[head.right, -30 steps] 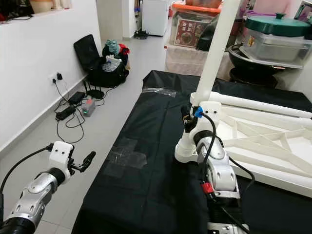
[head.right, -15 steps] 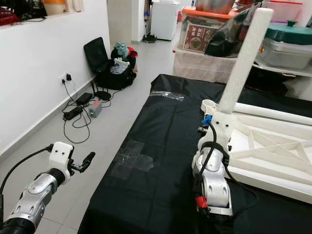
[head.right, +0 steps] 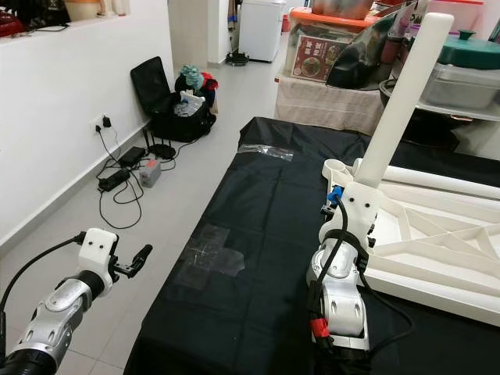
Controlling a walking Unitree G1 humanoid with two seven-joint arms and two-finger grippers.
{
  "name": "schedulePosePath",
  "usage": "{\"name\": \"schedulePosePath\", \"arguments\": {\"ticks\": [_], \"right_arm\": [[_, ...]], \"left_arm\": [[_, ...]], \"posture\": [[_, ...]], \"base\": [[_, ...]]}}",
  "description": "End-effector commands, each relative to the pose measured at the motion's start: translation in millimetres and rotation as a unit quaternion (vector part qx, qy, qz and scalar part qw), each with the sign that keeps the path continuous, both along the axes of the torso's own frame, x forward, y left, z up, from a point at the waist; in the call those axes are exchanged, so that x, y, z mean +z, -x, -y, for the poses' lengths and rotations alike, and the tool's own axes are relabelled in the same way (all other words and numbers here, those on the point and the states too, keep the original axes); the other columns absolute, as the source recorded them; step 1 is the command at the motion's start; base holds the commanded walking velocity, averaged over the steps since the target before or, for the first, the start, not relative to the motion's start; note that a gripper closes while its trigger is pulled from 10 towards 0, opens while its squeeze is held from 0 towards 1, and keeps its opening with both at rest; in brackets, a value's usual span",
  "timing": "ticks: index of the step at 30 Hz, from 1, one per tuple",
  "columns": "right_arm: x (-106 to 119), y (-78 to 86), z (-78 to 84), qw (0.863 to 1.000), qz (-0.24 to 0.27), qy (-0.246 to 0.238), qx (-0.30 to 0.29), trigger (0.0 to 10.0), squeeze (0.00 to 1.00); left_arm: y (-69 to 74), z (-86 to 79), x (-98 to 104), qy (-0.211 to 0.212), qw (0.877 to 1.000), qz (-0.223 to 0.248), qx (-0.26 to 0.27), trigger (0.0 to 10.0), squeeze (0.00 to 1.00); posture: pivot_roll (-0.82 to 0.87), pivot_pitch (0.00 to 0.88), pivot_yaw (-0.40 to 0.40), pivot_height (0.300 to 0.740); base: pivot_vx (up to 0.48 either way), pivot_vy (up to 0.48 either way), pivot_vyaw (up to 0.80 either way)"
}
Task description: Building children table
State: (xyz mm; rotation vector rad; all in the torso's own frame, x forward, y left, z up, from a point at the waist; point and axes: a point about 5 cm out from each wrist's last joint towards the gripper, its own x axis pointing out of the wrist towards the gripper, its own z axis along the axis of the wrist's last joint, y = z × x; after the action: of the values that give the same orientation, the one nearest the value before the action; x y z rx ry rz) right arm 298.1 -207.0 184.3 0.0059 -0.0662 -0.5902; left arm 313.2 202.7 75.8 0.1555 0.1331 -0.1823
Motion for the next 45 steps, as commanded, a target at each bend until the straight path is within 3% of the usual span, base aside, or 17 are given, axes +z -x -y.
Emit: {"name": "schedulePosePath", "arguments": {"ticks": [1, 2, 3, 4, 9, 13, 14, 25, 27, 36, 41, 45], "right_arm": [[-18.2, 5.8, 11.0, 0.999, -0.045, -0.004, -0.027, 10.0, 0.01], [-15.2, 7.6, 12.8, 0.999, -0.036, 0.0, -0.032, 10.0, 0.8], [-15.2, 7.6, 12.8, 0.999, -0.036, 0.0, -0.032, 10.0, 0.8], [-12.5, 8.7, 15.3, 0.999, -0.029, 0.004, -0.037, 10.0, 0.74], [-9.5, 9.2, 17.1, 0.999, -0.025, 0.008, -0.038, 10.0, 0.78], [-8.4, 8.9, 18.8, 0.999, -0.027, 0.01, -0.038, 10.0, 0.71], [-7.0, 8.2, 19.0, 0.999, -0.027, 0.015, -0.031, 10.0, 0.0], [4.1, 3.8, 27.8, 0.998, -0.011, 0.049, 0.036, 10.0, 0.0], [8.6, 2.2, 31.5, 0.996, -0.007, 0.056, 0.074, 10.0, 0.0], [13.9, -4.8, 54.9, 0.986, -0.047, 0.096, 0.126, 10.0, 0.0], [20.7, -11.1, 57.1, 0.978, -0.038, 0.075, 0.191, 10.0, 0.0], [26.2, -14.7, 56.8, 0.963, -0.03, 0.08, 0.254, 10.0, 0.0]], "left_arm": [[0.0, 0.7, -1.6, -0.004, 1.0, -0.003, -0.003, 10.0, 0.0], [0.2, 0.2, -1.9, -0.005, 1.0, -0.004, -0.004, 10.0, 0.0], [0.2, 0.2, -1.9, -0.005, 1.0, -0.004, -0.004, 10.0, 0.0], [0.3, -0.1, -2.3, -0.006, 1.0, -0.005, -0.005, 10.0, 0.0], [0.0, -0.2, -2.3, -0.006, 1.0, -0.005, -0.005, 10.0, 0.0], [-0.5, 0.3, -2.2, -0.006, 1.0, -0.006, -0.006, 10.0, 0.0], [-0.6, 0.5, -2.3, -0.006, 1.0, -0.006, -0.007, 10.0, 0.0], [-0.7, 0.3, -3.2, -0.005, 1.0, -0.008, -0.007, 10.0, 0.0], [-0.4, 0.4, -3.5, -0.005, 1.0, -0.009, -0.008, 10.0, 0.0], [-0.4, 1.1, -4.0, -0.005, 1.0, -0.01, -0.011, 10.0, 0.0], [-0.8, 1.2, -3.9, -0.005, 1.0, -0.01, -0.012, 10.0, 0.0], [-0.9, 1.0, -4.1, -0.005, 1.0, -0.011, -0.012, 10.0, 0.0]], "posture": [[0.05, 0.0, -0.058, 0.74], [0.05, 0.0, -0.058, 0.74], [0.05, 0.0, -0.058, 0.74], [0.05, 0.0, -0.058, 0.74], [0.04, 0.0, -0.056, 0.74], [0.04, 0.0, -0.053, 0.74], [0.04, 0.0, -0.053, 0.74], [0.04, 0.0, -0.055, 0.74], [0.04, 0.0, -0.054, 0.74], [0.03, 0.0, -0.051, 0.74], [0.03, 0.0, -0.051, 0.74], [0.04, 0.0, -0.054, 0.74]], "base": [[0.0, 0.0, 0.0], [0.0, 0.0, 0.0], [0.0, 0.0, 0.0], [0.0, 0.0, 0.0], [0.0, 0.0, 0.0], [0.0, 0.0, 0.0], [0.0, 0.0, 0.0], [0.0, 0.0, 0.0], [0.0, 0.0, 0.0], [0.0, 0.0, 0.0], [0.0, 0.0, 0.0], [0.0, 0.0, 0.0]]}}
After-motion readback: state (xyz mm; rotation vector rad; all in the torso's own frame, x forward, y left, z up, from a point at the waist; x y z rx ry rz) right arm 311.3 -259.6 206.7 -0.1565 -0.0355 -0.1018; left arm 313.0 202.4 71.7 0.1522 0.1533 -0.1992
